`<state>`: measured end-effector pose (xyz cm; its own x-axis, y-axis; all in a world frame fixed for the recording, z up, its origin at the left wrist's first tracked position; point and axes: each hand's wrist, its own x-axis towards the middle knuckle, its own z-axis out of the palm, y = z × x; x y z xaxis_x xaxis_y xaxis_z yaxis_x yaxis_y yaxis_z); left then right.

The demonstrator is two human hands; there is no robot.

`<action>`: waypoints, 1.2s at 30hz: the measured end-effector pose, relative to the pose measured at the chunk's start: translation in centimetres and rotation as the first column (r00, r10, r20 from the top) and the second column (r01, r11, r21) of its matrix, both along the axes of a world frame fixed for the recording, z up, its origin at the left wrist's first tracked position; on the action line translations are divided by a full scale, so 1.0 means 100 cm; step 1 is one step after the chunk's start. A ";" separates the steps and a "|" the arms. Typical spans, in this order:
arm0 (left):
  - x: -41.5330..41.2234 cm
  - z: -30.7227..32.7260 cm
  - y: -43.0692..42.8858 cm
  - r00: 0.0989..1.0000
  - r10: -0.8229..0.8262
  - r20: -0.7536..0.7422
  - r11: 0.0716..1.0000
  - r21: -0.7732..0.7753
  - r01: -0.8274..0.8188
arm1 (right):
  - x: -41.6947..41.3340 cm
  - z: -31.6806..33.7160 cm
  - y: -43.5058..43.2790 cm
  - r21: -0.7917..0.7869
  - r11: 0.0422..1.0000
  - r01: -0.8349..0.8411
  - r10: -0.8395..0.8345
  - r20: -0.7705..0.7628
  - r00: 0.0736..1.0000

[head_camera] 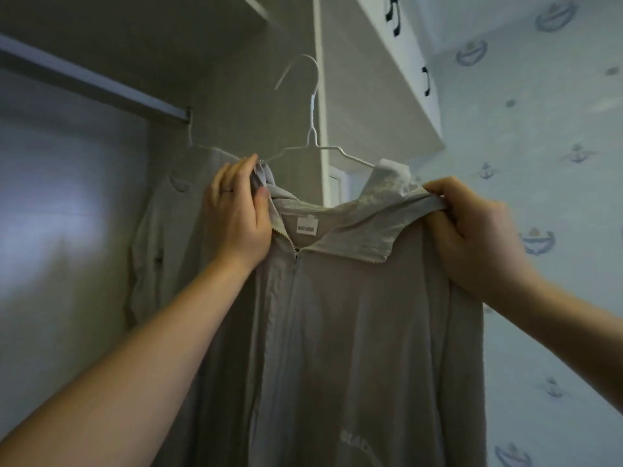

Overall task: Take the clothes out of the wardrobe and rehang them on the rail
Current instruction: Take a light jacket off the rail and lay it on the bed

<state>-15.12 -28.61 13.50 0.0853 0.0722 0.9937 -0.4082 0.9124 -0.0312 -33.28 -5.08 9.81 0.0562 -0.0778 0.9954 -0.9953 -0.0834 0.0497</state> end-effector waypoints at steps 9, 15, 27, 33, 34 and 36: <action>-0.147 -0.043 0.149 0.984 -0.160 0.075 0.986 -0.034 0.163 | -0.126 -0.046 0.191 0.097 0.973 0.207 -0.214 0.058 0.975; -0.270 -0.096 0.244 0.896 -0.413 0.162 0.911 0.072 0.406 | -0.195 -0.095 0.323 0.262 0.926 0.272 -0.321 0.167 0.932; -0.496 -0.226 0.448 0.583 -0.724 0.369 0.687 0.301 0.662 | -0.260 -0.222 0.551 0.500 0.800 0.331 -0.582 0.516 0.628; -0.615 -0.294 0.552 0.382 -0.765 0.518 0.598 0.354 0.719 | -0.295 -0.298 0.634 0.603 0.707 0.368 -0.707 0.605 0.366; -0.635 -0.306 0.572 0.343 -0.769 0.540 0.580 0.361 0.731 | -0.303 -0.311 0.647 0.614 0.688 0.386 -0.725 0.610 0.321; -0.676 -0.330 0.612 0.262 -0.772 0.580 0.539 0.378 0.752 | -0.321 -0.336 0.673 0.645 0.635 0.426 -0.764 0.605 0.223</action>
